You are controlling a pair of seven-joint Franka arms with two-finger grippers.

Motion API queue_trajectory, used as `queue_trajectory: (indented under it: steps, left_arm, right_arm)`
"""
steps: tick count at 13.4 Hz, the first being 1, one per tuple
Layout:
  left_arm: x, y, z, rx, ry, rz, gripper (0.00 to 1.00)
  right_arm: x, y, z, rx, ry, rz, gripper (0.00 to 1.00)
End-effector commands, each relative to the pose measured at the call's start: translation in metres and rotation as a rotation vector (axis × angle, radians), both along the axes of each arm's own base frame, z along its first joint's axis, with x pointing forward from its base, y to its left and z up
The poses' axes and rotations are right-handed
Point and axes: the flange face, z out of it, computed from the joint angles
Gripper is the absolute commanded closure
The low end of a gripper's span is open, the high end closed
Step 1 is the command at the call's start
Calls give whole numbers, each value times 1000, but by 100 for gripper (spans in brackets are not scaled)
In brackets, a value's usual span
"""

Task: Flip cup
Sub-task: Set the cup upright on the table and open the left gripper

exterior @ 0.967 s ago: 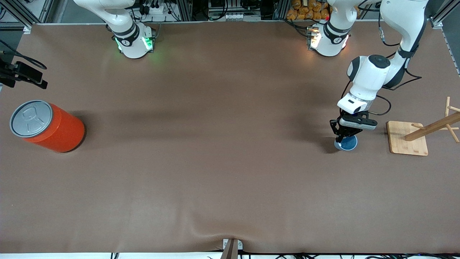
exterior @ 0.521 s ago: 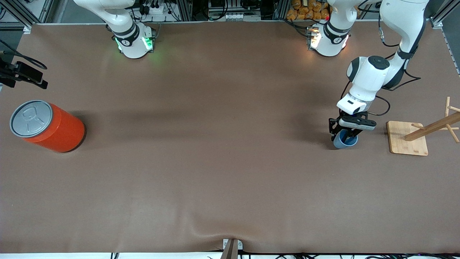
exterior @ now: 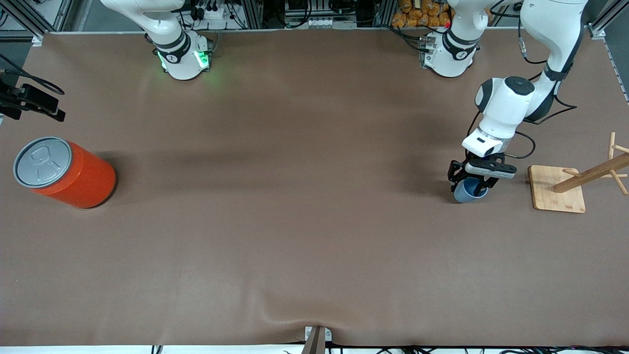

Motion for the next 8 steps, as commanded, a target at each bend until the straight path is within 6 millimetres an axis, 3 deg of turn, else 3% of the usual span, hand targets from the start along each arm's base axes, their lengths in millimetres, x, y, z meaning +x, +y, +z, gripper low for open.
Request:
queue_trajectory:
  steps: [1, 2, 5, 8]
  left_arm:
    - [1, 2, 11, 14, -23, -18, 5]
    - [1, 2, 15, 18, -19, -17, 0]
    - [11, 1, 34, 51, 15, -15, 0]
    - [44, -2, 73, 112, 95, -8, 0]
  right_arm:
    - [-2, 3, 2, 1, -4, -9, 0]
    - [-2, 3, 2, 1, -4, -9, 0]
    - [-2, 3, 2, 1, -4, -9, 0]
    - [-2, 3, 2, 1, -4, -9, 0]
